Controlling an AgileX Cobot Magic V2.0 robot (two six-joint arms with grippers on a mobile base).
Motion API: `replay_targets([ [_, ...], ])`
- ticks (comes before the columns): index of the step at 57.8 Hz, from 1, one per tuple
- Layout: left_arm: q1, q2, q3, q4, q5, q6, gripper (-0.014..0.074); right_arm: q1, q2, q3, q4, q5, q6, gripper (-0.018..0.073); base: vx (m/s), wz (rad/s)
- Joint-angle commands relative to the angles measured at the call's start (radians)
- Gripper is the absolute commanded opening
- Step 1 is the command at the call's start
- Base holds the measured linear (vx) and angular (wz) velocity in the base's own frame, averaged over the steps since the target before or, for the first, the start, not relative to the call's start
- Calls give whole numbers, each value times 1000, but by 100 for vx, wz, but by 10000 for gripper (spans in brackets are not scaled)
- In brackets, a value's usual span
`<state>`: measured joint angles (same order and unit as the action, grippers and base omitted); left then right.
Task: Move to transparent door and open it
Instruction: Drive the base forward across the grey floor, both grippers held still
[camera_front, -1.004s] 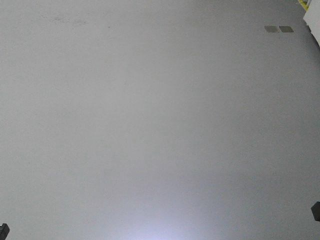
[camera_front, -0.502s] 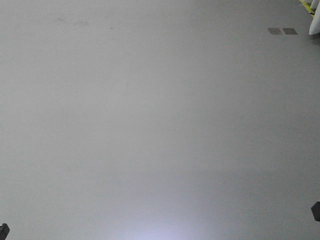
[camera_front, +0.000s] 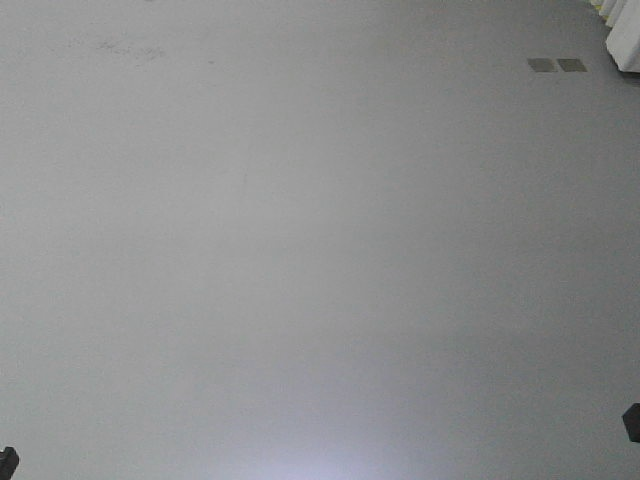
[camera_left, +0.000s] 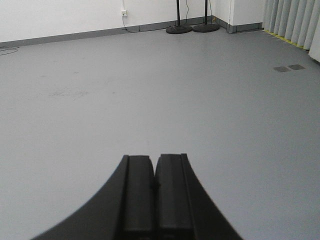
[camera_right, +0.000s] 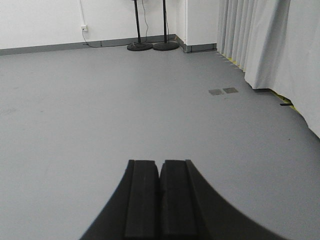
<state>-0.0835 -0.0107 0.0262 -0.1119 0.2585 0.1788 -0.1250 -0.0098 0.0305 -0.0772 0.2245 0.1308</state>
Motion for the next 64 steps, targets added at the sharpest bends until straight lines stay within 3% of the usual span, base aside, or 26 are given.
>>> replay_targets([
  [1,4,-12,23,-11,-78,-6,-6,-1,-14,12,-7,-80,-3,-8,10,-7],
  [64,4,-12,23,-11,-78,-6,-6,-1,-14,12,-7,-80,-3,-8,7,14],
])
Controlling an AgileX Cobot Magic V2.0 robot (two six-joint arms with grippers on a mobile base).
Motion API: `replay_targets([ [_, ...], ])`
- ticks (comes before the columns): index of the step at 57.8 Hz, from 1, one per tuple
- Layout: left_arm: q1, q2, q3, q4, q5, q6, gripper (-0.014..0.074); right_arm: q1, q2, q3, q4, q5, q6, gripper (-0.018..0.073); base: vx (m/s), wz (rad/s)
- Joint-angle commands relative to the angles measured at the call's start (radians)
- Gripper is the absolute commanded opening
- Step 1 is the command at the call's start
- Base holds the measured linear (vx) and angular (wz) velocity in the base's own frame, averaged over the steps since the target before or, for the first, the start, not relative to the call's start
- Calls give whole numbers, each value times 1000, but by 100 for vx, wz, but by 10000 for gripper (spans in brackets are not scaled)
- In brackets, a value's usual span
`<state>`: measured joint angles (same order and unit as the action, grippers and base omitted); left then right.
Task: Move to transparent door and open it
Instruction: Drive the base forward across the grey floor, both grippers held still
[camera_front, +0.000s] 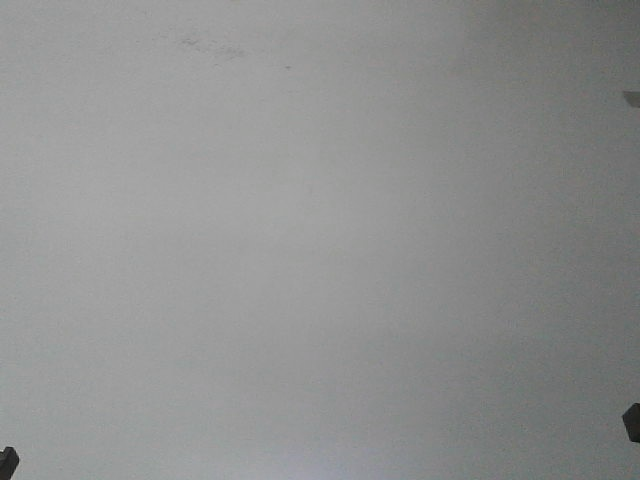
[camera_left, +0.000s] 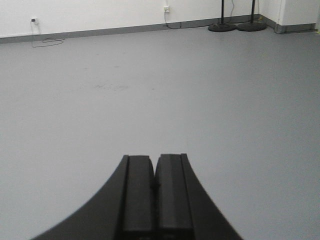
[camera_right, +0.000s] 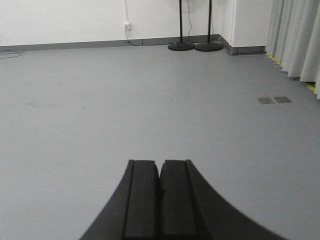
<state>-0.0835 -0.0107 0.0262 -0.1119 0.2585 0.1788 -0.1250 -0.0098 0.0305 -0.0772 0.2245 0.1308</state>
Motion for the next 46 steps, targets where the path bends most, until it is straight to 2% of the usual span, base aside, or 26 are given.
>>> replay_targets([
  [1,4,-12,23,-11,-78,-6,-6,-1,-14,12,-7,-80,-3,-8,15,20],
  [46,4,-12,23,-11,-78,-6,-6,-1,-14,12,-7,-79,-3,-8,19,12],
])
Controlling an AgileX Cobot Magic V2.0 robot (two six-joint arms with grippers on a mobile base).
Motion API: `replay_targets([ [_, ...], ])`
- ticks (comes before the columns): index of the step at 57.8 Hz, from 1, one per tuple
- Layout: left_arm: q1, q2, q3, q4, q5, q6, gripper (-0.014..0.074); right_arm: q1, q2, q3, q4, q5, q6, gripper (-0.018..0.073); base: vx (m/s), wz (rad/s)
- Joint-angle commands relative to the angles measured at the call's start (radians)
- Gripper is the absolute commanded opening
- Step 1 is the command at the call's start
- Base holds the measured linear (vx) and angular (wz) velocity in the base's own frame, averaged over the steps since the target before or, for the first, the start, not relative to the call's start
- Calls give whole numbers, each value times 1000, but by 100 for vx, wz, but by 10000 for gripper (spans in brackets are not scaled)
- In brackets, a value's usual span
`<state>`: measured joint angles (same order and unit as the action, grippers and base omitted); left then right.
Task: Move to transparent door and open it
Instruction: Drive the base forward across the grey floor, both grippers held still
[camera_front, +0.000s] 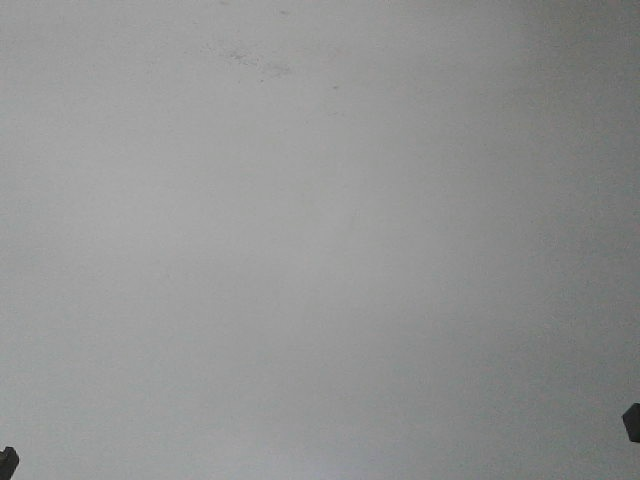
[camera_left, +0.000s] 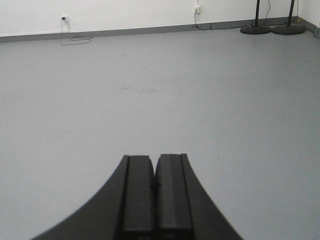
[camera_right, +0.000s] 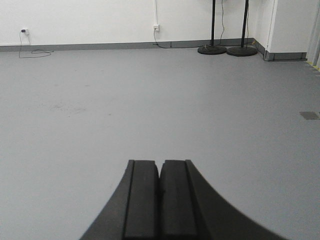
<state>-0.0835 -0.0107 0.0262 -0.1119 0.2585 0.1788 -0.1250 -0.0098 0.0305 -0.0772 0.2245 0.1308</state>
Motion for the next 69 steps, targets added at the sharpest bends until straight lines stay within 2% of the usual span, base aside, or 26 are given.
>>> replay_targets([
  [1,4,-12,23,-11,-78,-6,-6,-1,-14,12,-7,-79,-3,-8,24,0],
  [42,4,-12,23,-11,-78,-6,-6,-1,-14,12,-7,-79,-3,-8,30,-4],
  [69,4,-12,23,-11,-78,-6,-6,-1,-14,12,-7,-79,-3,-8,39,23],
])
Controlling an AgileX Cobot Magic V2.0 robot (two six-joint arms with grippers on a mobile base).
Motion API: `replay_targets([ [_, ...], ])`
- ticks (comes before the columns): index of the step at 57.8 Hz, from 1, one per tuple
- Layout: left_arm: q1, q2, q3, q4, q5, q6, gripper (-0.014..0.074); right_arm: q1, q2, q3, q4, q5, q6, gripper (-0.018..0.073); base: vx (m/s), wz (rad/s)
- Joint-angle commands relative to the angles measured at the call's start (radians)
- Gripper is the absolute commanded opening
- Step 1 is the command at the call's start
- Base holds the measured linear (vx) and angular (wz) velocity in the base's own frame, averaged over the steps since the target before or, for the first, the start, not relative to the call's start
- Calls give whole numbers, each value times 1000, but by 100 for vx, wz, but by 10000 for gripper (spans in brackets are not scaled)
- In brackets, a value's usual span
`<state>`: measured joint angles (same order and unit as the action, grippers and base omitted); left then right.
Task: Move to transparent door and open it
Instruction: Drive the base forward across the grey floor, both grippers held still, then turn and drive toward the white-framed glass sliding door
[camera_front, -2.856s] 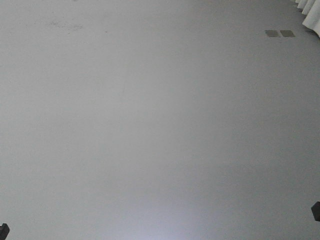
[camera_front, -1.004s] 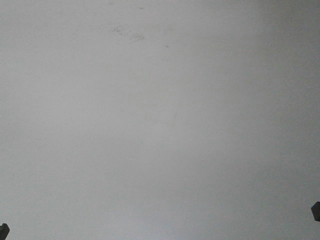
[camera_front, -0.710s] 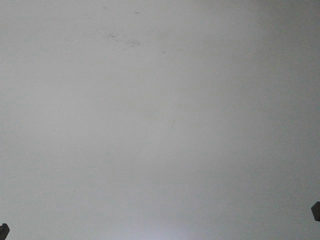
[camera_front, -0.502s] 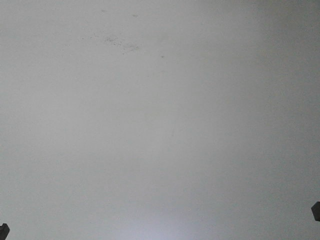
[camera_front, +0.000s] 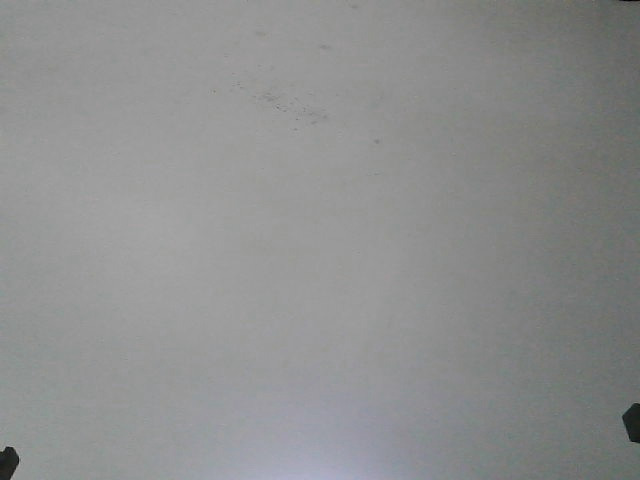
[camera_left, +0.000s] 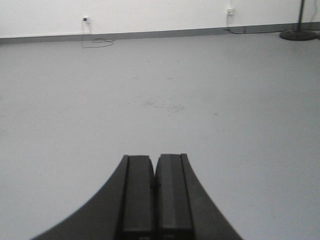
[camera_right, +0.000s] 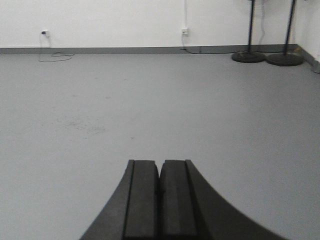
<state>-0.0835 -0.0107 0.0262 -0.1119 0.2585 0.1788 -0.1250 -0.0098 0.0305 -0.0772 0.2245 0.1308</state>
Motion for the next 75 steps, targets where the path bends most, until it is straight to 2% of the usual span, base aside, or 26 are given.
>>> replay_targets([
  [1,4,-12,23,-11,-78,-6,-6,-1,-14,12,-7,-79,-3,-8,42,34],
  [75,4,-12,23,-11,-78,-6,-6,-1,-14,12,-7,-80,-3,-8,45,33],
])
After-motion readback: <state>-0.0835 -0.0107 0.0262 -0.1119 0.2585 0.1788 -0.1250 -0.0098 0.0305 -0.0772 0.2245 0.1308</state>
